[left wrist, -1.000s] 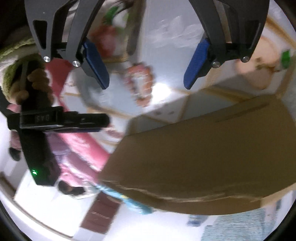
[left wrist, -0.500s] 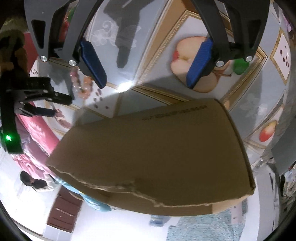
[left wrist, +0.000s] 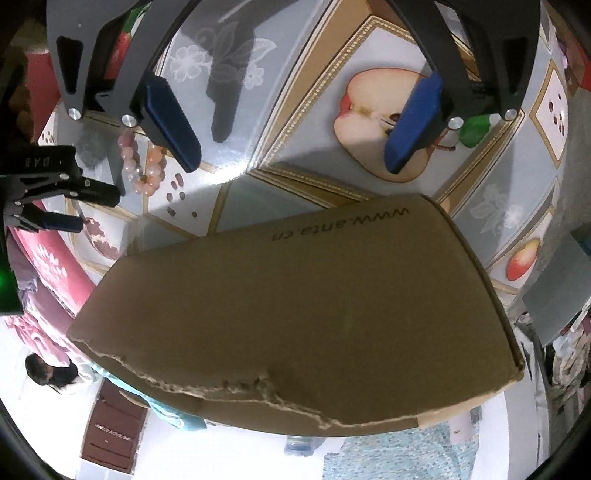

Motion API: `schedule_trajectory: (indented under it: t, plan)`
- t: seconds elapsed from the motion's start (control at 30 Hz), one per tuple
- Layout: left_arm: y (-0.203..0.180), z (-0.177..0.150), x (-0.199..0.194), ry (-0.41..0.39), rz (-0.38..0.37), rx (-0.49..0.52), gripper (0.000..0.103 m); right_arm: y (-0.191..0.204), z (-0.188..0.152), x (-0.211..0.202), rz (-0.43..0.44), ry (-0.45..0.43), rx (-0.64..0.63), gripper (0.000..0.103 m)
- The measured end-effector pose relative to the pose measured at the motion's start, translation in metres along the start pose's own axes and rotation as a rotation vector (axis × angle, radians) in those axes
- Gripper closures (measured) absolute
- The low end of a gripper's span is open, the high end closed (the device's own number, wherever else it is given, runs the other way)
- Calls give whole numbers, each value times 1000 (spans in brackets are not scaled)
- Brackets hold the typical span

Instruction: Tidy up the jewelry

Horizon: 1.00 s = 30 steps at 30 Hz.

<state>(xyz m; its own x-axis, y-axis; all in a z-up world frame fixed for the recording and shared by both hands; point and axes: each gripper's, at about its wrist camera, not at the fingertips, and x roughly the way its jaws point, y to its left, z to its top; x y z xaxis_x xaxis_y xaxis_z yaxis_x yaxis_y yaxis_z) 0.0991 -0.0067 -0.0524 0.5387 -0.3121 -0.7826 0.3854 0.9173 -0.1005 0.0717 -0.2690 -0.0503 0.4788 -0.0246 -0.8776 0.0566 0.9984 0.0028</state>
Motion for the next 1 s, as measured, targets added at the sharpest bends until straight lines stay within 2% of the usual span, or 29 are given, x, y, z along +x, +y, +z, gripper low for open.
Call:
schedule_trajectory:
  t: [0.3, 0.67, 1.0]
  plan:
    - [-12, 5, 10, -2, 48, 18, 6, 7, -3, -3, -6, -10, -6, 8]
    - [-13, 13, 17, 1, 43, -9, 6, 7, 8, 2, -17, 13, 10, 8]
    - [-21, 16, 23, 0, 91, 16, 6, 6, 16, 8, -9, 30, -7, 8]
